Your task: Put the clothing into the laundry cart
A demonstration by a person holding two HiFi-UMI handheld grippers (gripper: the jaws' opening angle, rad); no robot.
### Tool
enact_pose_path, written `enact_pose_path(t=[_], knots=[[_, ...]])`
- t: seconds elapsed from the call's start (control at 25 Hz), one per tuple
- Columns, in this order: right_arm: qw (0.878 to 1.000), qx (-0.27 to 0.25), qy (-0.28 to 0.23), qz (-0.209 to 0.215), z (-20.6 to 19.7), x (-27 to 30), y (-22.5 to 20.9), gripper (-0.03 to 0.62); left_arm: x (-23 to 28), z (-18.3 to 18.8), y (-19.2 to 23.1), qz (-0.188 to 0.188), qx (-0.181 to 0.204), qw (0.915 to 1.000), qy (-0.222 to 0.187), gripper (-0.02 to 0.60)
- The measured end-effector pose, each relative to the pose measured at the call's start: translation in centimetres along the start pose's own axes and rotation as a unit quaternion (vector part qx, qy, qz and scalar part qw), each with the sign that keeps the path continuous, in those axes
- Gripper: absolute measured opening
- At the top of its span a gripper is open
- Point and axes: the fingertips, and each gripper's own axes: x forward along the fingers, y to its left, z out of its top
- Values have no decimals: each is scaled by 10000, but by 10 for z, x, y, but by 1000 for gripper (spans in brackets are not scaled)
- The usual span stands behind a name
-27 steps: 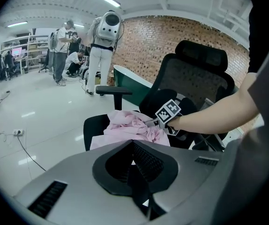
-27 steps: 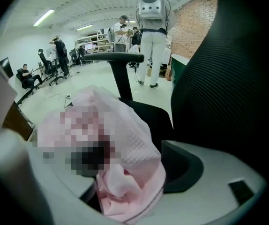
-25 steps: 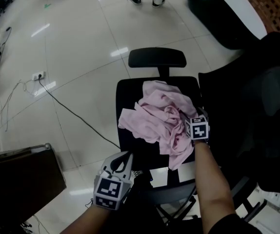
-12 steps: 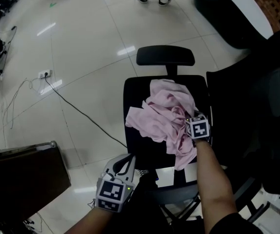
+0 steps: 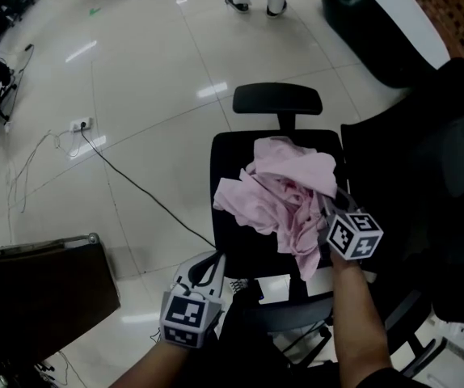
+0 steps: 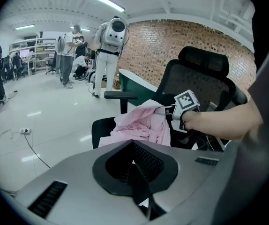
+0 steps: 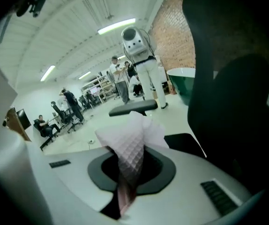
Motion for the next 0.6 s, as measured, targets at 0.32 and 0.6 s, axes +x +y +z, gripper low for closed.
enact_pose_path(t=[0.32,0.6], knots=[[9929,-262,-832,806,101,-88,93,38,-58,32,3,275,-55,9987,-434,0],[9839,-599,-942,1396,150,-136,169,38,-119,57,-1,522,-83,9942,-940,0]])
